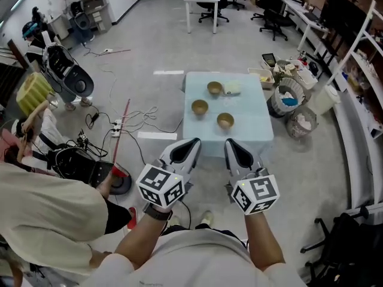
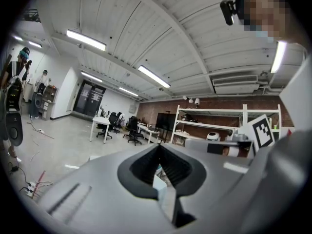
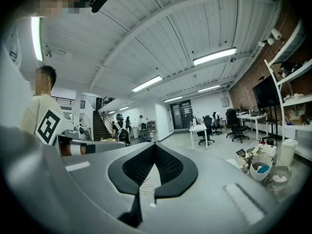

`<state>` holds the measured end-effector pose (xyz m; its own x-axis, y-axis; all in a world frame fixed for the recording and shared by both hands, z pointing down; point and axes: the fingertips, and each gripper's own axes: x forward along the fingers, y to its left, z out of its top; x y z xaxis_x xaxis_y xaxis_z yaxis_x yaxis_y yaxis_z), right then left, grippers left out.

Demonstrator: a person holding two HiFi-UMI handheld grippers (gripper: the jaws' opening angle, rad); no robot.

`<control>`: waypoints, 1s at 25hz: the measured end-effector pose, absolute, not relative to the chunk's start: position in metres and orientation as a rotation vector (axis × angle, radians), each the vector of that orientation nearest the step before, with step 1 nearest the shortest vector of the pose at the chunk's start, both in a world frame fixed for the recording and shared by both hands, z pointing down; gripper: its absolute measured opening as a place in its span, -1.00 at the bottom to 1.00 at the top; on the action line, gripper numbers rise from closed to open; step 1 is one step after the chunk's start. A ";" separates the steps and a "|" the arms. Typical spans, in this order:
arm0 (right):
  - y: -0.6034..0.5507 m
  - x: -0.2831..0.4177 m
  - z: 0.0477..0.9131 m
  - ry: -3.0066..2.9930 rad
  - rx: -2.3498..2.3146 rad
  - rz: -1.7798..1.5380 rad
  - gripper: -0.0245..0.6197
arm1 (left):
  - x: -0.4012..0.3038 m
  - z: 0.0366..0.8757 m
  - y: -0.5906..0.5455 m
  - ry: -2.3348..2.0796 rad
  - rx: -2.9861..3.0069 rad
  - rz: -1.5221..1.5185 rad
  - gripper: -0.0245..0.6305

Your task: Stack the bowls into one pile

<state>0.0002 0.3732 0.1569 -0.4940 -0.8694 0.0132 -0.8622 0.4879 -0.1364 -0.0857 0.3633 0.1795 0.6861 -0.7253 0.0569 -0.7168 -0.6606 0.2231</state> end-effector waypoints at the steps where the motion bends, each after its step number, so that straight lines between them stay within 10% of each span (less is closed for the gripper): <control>1: 0.373 0.003 0.157 2.659 -1.545 -0.195 -0.89 | -0.083 0.180 0.362 -1.163 2.668 -0.052 -0.91; 25: 0.323 0.043 0.193 2.671 -1.548 -0.290 -0.89 | -0.059 0.218 0.310 -1.233 2.605 0.006 -0.91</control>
<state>0.0431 0.3231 0.1932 -0.5008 -0.8636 0.0581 -0.8559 0.4842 -0.1815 -0.0591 0.3102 0.2178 0.6402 -0.7598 0.1136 -0.7608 -0.6066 0.2307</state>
